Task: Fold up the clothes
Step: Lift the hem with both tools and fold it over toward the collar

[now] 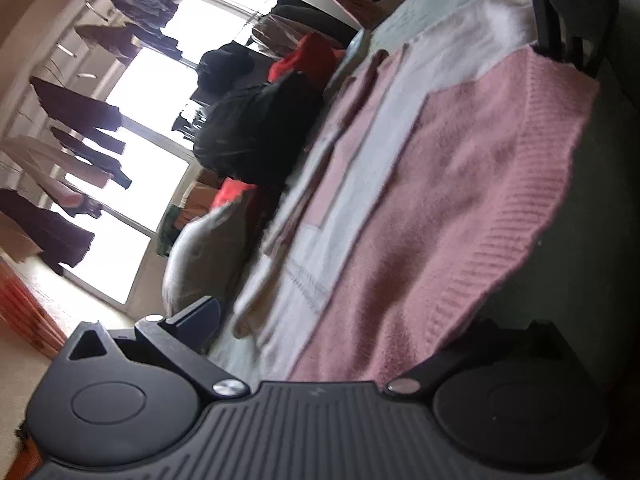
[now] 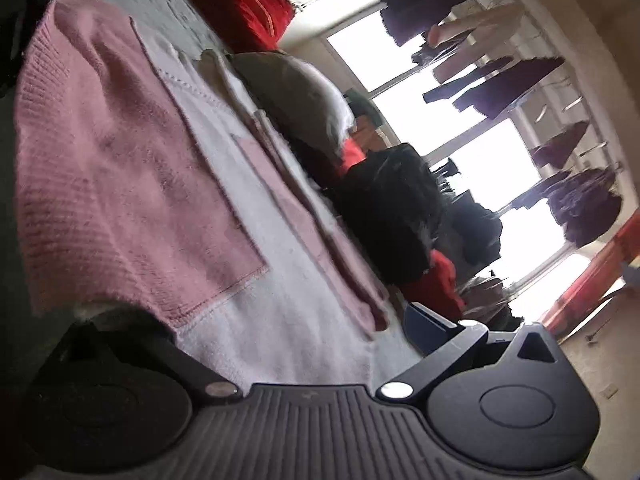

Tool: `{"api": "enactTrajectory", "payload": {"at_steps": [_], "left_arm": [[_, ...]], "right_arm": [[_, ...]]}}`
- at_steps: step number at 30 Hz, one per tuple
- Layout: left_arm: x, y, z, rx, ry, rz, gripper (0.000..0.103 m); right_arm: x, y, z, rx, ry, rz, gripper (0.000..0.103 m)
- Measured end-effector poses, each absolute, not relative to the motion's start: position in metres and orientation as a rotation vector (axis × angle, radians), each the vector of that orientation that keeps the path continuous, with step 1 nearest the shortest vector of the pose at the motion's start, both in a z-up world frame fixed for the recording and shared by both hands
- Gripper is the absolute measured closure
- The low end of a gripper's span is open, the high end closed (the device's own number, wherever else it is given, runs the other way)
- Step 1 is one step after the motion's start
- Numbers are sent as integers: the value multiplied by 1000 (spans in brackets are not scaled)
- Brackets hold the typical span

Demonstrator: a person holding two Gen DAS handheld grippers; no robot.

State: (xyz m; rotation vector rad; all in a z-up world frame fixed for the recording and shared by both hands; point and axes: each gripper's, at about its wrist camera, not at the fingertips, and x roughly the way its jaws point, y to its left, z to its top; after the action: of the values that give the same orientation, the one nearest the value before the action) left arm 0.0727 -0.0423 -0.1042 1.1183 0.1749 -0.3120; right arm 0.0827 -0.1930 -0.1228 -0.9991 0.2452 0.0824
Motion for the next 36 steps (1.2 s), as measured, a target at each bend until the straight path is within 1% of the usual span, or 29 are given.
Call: {"api": "enactTrajectory", "payload": {"at_steps": [4,10,17,25,36], "left_arm": [[73,-45,-101,1134,139,-290,0],[79,-39,-94,1144,160,-274,0],[90,-47,-86,1169,143,-231,0],[115,-53,-69,1164,125,-187,0],[159,-58,-55,1176,124,-192,0]], "right_arm": [[85,-190,-119,-1003,218,42,0],[89,-194,-108,-988,209,24,0],[98,-195,-97,-999,176,10,0],[112,-197,-83,-1008,141,1,0],[153,-200,-68,-1014,150,19,0]]}}
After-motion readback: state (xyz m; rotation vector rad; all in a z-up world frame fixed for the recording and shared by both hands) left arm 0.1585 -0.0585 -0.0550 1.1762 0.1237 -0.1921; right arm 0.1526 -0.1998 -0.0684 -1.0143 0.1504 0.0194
